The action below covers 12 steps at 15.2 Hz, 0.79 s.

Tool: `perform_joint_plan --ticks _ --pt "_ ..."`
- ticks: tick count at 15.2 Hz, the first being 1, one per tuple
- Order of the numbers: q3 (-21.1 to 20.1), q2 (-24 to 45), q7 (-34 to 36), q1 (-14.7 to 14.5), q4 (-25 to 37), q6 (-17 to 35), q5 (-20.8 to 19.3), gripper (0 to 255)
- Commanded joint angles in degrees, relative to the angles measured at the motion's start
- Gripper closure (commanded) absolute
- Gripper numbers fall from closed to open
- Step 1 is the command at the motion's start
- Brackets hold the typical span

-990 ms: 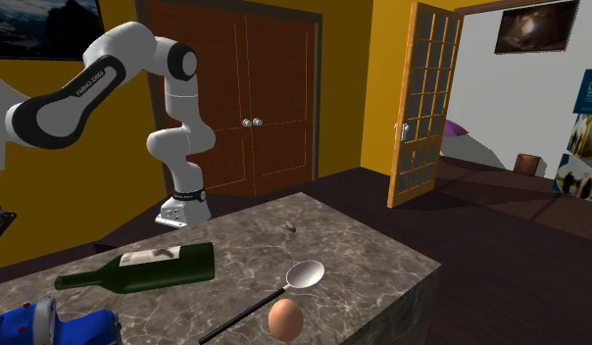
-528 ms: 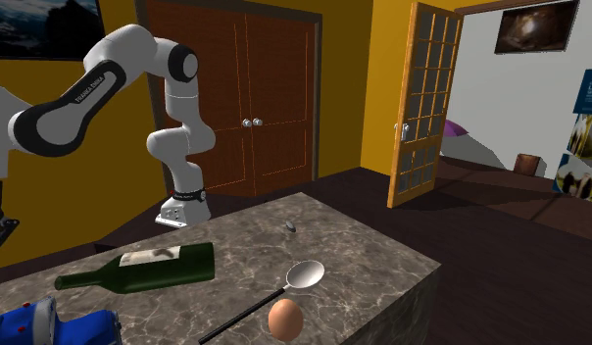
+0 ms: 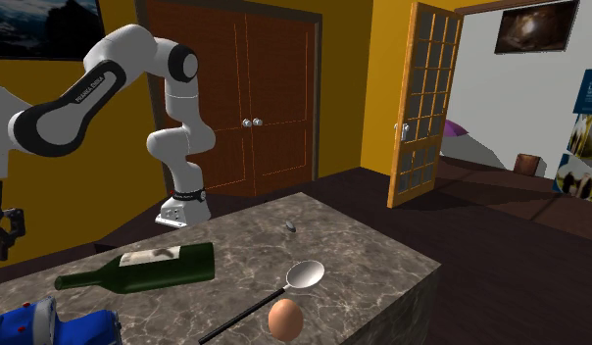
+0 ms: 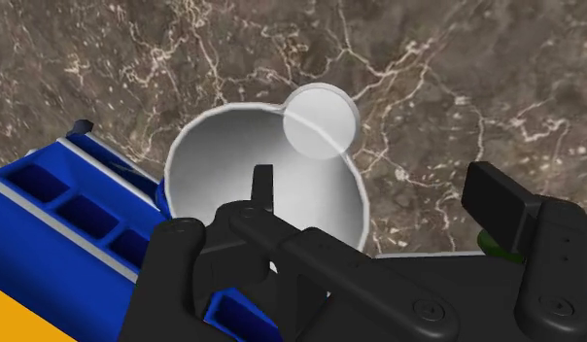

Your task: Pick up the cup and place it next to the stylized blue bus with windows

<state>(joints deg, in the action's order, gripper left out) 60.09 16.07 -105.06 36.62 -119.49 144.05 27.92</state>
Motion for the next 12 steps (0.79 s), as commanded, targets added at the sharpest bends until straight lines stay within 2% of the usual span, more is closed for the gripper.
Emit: perform_joint_plan --ticks 1,5,12 --pt "0.0 0.0 0.0 0.0 0.0 0.0 0.0 0" --pt "9.75 -9.94 9.61 -10.31 -1.18 -2.95 -14.48 0" --pt "9.52 -10.01 9.69 -10.1 -1.18 -2.93 -14.59 0"
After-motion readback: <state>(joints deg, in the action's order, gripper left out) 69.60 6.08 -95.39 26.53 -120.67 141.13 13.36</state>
